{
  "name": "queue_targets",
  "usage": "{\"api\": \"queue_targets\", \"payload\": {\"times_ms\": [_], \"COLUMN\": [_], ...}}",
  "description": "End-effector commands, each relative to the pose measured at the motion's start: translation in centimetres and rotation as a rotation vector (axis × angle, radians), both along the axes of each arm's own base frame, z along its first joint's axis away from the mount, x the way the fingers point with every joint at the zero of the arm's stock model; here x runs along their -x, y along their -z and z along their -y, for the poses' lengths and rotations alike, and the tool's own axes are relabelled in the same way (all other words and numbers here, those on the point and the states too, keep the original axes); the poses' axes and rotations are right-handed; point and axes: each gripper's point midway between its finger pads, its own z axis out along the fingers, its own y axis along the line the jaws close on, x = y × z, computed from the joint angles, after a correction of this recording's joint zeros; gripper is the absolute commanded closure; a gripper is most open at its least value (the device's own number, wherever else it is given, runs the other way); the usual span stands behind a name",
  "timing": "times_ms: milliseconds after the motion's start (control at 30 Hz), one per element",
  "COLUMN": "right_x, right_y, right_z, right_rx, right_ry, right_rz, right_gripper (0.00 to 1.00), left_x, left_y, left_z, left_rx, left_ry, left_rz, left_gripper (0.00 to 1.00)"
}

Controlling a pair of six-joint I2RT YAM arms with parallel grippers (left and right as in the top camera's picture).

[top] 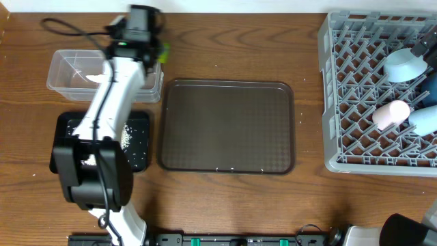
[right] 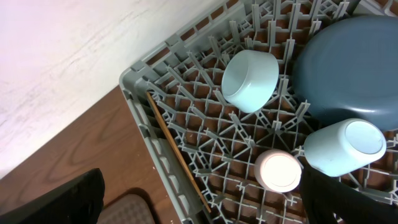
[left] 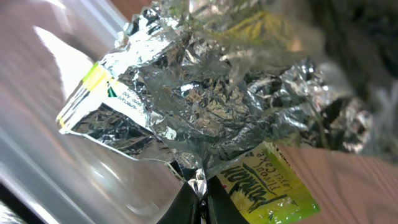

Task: Sort waste into correct bins and load items into the dishwasher rack
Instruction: 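Carry the wrapper left over the clear bin and release it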

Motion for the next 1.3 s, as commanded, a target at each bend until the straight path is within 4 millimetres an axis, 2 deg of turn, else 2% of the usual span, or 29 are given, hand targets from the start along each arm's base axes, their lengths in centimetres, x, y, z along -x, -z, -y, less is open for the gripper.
{"api": "queue_targets", "payload": {"times_ms": [0, 67, 133, 200, 267, 367, 633, 833, 900, 1033, 1167, 1267], "right_x": [0.1, 0.1, 0.1, 0.1, 0.1, 0.1, 0.1, 0.1, 0.1, 0.1, 0.1, 0.1], "right_y": [0.0, 0.0, 0.0, 0.0, 0.0, 0.0, 0.0, 0.0, 0.0, 0.0, 0.0, 0.0], "right_z": [0.0, 0.0, 0.0, 0.0, 0.0, 0.0, 0.0, 0.0, 0.0, 0.0, 0.0, 0.0], "right_rx": [0.014, 0.014, 0.014, 0.014, 0.014, 0.014, 0.014, 0.014, 0.014, 0.014, 0.014, 0.014], "right_ry": [-0.004, -0.004, -0.005, -0.005, -0.004, -0.004, -0.004, -0.004, -0.004, -0.004, -0.004, -0.004], "right_rz": [-0.006, -0.006, -0.006, -0.006, -0.006, -0.006, -0.006, -0.006, -0.006, -0.006, -0.006, -0.006], "right_gripper": [0.01, 0.01, 0.01, 0.01, 0.01, 0.01, 0.01, 0.01, 0.01, 0.01, 0.01, 0.01], "left_x": [0.5, 1.1, 1.6, 1.9, 2.2, 2.6, 5.2, 7.6, 8.0, 9.1, 11.0, 12.6], "left_y": [0.4, 0.6, 0.9, 1.1, 1.2, 1.5, 2.7, 3.0, 2.4, -0.2, -2.8, -3.5], "left_z": [-3.3, -4.5, -5.3, -5.7, -5.9, -5.8, -5.6, -3.8, -3.1, -2.4, -2.3, -2.2], "left_rx": [-0.029, -0.028, -0.028, -0.028, -0.028, -0.028, -0.024, 0.067, 0.103, 0.135, 0.124, 0.123], "left_ry": [-0.059, -0.084, -0.100, -0.108, -0.112, -0.112, -0.109, -0.061, -0.042, -0.021, -0.006, -0.003], "left_rz": [-0.023, -0.045, -0.065, -0.078, -0.090, -0.111, -0.231, -0.322, -0.316, -0.277, -0.258, -0.280], "left_gripper": [0.93, 0.92, 0.85, 0.62, 0.45, 0.30, 0.18, 0.16, 0.16, 0.16, 0.16, 0.16]}}
